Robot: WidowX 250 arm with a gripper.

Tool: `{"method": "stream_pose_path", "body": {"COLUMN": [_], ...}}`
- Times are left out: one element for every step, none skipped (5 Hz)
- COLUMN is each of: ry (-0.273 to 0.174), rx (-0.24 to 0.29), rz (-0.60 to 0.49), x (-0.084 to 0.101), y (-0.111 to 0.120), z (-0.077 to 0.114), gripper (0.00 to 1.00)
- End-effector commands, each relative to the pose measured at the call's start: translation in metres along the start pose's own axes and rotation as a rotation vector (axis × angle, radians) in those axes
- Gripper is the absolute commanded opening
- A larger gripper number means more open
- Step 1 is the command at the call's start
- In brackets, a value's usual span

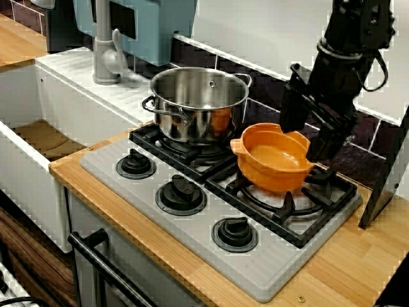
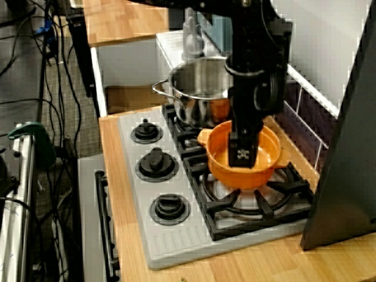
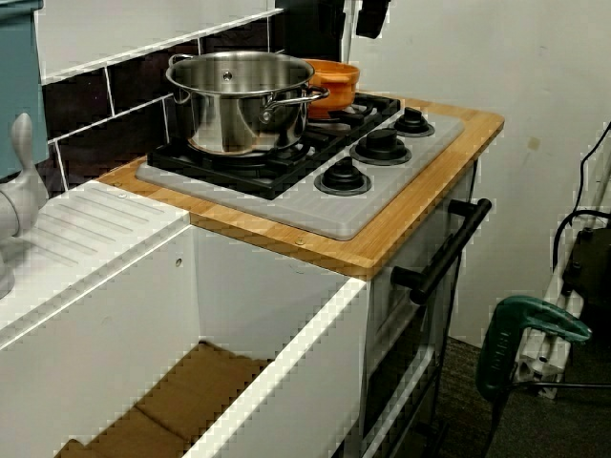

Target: Lift pot from stove

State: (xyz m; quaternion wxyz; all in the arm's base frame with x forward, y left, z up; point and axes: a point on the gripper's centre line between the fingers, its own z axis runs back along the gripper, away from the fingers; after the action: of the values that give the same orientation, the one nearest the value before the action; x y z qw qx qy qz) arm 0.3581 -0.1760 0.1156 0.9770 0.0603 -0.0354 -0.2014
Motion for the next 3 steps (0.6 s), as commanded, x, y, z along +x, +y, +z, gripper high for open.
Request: {"method": "stream_pose_path", "body": {"ry": [-0.052,-0.042,-0.036], "rx": [0.008,0.016,0.019], "rz": [-0.020,-0.022,-0.019], "x": [0.002,-0.001,-0.006], "y": [-0.007,-0.006,-0.004], "z": [0.000,-0.012,-0.019], "gripper": [1.00,1.00,1.00]}}
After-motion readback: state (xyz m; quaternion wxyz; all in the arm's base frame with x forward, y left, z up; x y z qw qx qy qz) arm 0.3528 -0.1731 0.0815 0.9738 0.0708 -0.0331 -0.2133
